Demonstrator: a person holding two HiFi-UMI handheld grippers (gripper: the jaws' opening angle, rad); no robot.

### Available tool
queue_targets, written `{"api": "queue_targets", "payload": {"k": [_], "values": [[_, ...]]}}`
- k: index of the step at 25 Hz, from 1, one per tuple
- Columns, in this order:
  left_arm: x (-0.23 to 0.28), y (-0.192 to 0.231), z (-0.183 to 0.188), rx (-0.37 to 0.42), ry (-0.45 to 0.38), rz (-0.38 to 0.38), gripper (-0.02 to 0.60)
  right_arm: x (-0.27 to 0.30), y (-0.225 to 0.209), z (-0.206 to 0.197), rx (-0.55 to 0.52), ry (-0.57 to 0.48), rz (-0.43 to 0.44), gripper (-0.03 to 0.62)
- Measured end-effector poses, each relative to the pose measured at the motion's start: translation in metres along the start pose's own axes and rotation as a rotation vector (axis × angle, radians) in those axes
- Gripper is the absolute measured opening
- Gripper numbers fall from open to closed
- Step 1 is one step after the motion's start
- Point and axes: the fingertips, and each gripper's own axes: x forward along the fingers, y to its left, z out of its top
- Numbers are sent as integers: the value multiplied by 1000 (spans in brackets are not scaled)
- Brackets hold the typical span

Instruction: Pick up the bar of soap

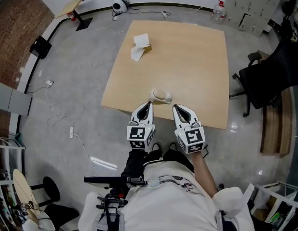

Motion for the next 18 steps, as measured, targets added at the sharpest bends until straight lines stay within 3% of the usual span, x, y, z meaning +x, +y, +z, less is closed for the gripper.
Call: {"api": "queue_targets", "payload": {"k": [7, 10, 18], "values": [[26, 18, -29, -46, 86, -6, 5, 30, -4, -35, 6, 108, 9, 3], [33, 23, -47, -58, 125, -9, 5, 40, -6, -57, 79, 154, 19, 5], [39, 35, -121, -90, 303, -15, 5, 62, -5, -120, 127, 315, 35, 4]]}}
